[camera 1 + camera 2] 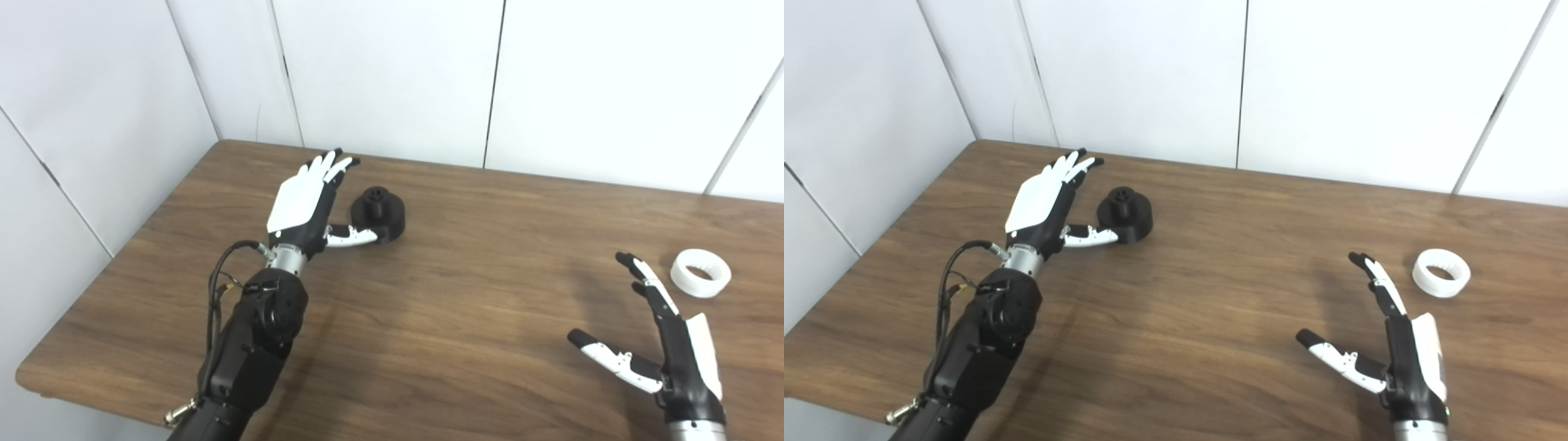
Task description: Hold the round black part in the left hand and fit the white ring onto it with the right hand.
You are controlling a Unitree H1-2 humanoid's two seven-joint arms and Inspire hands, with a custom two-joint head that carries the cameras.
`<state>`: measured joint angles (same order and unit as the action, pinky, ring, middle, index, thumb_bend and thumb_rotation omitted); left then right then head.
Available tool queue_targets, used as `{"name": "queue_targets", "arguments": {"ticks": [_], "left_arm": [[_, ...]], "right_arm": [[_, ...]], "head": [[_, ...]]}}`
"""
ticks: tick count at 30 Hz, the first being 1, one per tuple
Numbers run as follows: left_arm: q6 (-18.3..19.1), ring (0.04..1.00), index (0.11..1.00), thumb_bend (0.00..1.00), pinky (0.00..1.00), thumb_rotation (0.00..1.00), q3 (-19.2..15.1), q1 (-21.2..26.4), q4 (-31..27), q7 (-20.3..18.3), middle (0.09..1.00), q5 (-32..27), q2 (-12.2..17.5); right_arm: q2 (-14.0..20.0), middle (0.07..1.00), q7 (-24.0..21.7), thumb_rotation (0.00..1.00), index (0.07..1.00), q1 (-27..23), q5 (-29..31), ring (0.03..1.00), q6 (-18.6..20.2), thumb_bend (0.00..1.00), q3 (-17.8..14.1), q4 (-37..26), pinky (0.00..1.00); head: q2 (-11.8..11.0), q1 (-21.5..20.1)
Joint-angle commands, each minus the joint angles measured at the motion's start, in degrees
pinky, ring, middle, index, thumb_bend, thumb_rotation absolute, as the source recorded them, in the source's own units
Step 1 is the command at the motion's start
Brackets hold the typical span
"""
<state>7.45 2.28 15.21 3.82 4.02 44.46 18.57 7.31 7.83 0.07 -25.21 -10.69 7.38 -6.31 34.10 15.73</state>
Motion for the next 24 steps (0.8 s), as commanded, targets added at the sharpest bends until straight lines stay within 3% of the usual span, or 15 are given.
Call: {"name": "queue_targets", "arguments": {"ticks": [1, 16, 24], "left_arm": [[-0.6, 1.000, 0.883, 0.87, 1.00, 0.38, 0.3, 3.2, 0.1, 2.2, 1.000, 1.1, 1.7], [4.0, 1.000, 0.886, 0.97, 1.00, 0.51, 3.8, 6.3, 5.9, 1.6, 1.000, 3.7, 3.6], [3.5, 1.000, 0.879, 0.98, 1.00, 0.52, 4.7, 8.0, 11.1, 3.1, 1.000, 3.2, 4.0]], "right_arm": [[0.9, 0.919, 0.7, 0.45, 0.873, 0.8, -1.1, 0.913, -1.2, 0.83, -0.7, 2.2, 0.86], [1.0, 0.921, 0.6, 0.41, 0.871, 1.5, -0.2, 0.908, -1.4, 0.81, -1.2, 1.4, 0.85], [1.2, 0.923, 0.4, 0.42, 0.872, 1.8, -0.2, 0.911, -1.2, 0.82, -1.4, 1.3, 0.85]], "head": [[0.0, 0.1], [0.5, -0.2], [0.6, -0.3]]}}
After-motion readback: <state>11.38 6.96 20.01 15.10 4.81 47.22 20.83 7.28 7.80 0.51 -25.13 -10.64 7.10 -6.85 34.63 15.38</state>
